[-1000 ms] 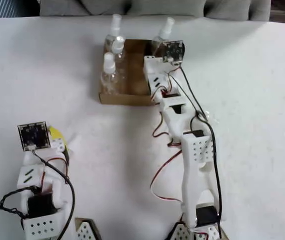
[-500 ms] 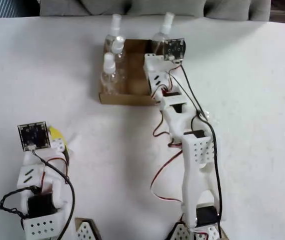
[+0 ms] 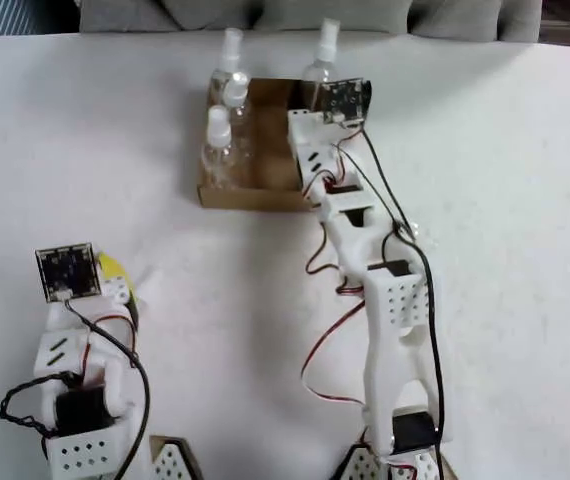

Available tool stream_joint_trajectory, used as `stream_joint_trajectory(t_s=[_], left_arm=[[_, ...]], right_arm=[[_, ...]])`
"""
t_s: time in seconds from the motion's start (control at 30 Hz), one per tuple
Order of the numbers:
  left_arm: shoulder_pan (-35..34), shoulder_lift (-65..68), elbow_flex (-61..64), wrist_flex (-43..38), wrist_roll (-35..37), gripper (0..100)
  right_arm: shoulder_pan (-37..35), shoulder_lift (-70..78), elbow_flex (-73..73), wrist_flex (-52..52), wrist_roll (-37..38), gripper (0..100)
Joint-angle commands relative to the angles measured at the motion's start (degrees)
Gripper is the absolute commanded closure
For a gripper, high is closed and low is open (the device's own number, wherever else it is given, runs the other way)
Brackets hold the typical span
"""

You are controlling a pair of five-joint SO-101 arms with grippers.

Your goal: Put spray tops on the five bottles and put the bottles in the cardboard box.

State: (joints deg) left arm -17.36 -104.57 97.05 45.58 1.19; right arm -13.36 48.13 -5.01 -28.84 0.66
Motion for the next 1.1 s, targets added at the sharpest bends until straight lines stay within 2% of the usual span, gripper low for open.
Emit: stream_joint_trajectory(t_s=[0.0,0.13,0.43,0.77,1.07], left_arm=[[0.6,-0.1,0.0,0.4,-0.6,96],[0.6,-0.1,0.0,0.4,-0.6,96],[0.4,-0.1,0.0,0.4,-0.6,96],[0.3,-0.1,0.0,0.4,-0.6,96],[0.3,-0.1,0.0,0.4,-0.6,96]], right_arm=[[0.2,-4.4,0.7,-2.1,0.8,60.9],[0.1,-4.5,3.9,-8.1,0.9,60.9],[0.6,-4.5,4.9,-8.0,0.5,60.9],[0.0,-12.4,15.0,-8.0,0.4,60.9],[0.0,-12.5,15.7,-8.0,0.4,60.9]])
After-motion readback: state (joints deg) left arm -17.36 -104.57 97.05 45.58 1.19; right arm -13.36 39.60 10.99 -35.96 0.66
